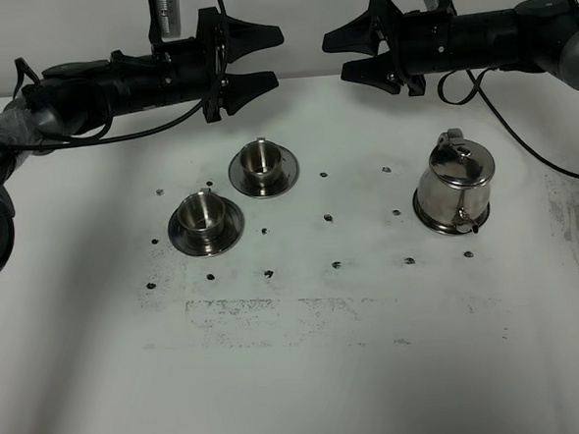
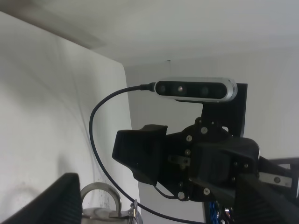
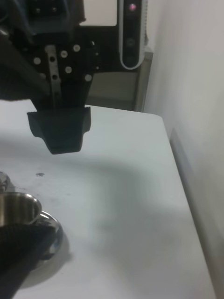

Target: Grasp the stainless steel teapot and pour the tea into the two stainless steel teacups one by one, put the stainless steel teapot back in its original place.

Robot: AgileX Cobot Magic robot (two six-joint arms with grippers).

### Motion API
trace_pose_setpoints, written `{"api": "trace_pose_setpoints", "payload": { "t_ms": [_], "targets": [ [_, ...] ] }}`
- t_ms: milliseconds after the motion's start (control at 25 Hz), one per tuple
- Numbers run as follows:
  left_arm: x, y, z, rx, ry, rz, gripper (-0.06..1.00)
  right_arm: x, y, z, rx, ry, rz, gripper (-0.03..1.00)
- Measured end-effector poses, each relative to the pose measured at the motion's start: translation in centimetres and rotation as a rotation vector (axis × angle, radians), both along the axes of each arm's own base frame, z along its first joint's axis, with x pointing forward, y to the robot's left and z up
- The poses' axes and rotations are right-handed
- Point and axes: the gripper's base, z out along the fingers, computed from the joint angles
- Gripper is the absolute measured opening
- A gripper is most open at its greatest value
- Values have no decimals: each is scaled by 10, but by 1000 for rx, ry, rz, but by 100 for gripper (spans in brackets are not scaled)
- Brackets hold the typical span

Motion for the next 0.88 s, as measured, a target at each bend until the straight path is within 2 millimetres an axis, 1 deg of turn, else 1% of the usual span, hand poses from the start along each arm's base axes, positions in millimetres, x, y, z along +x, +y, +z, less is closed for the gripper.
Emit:
{"api": "trace_pose_setpoints", "payload": {
  "t_ms": [520,600,680,720,760,800,880],
  "targets": [
    [0,0,0,0,0,0,65,0,0,0,-1,-1,-2,55],
    [1,0,3,8,-26,-7,65,0,0,0,-1,-5,8,55],
    [3,-1,14,15,-84,-28,65,-2,1,3,-14,-45,33,55],
    [4,-2,21,23,-115,-47,65,-3,0,8,-23,-77,46,55],
    [6,-3,30,35,-157,-63,65,-3,-1,13,-36,-116,60,55],
    [8,-4,49,88,-249,-107,65,-5,-2,20,-48,-154,73,55],
    [9,-4,64,178,-327,-146,65,-6,-6,36,-84,-218,100,55]
  ]
}}
